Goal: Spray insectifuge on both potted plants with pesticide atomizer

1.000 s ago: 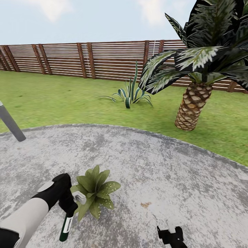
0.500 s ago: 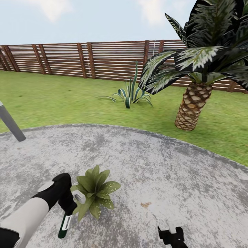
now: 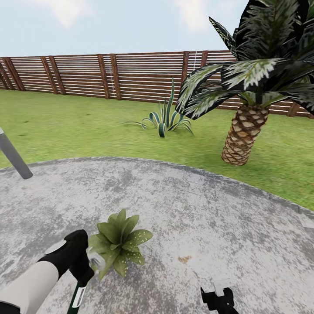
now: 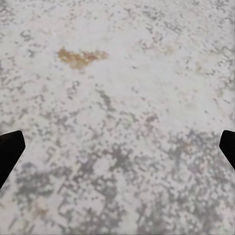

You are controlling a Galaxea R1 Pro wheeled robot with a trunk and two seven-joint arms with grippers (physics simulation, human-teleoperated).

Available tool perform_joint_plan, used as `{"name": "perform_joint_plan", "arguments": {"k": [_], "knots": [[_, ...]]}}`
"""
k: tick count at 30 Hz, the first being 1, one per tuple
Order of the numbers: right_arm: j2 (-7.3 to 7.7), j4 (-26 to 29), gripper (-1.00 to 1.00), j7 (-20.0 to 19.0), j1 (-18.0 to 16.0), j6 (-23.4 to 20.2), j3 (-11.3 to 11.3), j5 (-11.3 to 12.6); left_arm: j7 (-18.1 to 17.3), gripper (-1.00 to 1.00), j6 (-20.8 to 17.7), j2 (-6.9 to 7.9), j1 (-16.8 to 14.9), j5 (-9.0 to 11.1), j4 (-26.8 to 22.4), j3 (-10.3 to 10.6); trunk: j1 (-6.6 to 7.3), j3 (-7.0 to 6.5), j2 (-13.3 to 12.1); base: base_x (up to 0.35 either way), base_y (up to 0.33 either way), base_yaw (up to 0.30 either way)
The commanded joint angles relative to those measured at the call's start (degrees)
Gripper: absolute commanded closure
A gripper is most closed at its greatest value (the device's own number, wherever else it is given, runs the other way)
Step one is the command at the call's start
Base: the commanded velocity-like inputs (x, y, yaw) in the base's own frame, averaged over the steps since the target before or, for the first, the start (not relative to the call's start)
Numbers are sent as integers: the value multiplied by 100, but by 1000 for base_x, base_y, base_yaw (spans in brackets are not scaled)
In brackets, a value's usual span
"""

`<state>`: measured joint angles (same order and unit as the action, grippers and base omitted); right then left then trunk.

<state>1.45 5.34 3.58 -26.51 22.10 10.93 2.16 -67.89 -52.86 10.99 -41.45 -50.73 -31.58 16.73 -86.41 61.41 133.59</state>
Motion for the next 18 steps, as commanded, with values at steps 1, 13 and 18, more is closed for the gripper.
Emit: {"name": "perform_joint_plan", "arguments": {"k": [1, 13, 18], "knots": [[3, -5, -100, 29, -3, 14, 49, 22, -57, 100, -32, -2, 2, -46, -9, 23, 1, 5, 2, 0, 0, 0], [3, -6, -100, 30, -3, 13, 57, 21, -44, 100, -23, 24, 23, -45, 264, 14, 1, 5, 2, 0, 0, -94], [4, -6, -100, 29, -3, 13, 58, 21, -27, 100, -18, 33, 30, -50, 287, 14, 1, 5, 2, 0, 0, -59]]}}
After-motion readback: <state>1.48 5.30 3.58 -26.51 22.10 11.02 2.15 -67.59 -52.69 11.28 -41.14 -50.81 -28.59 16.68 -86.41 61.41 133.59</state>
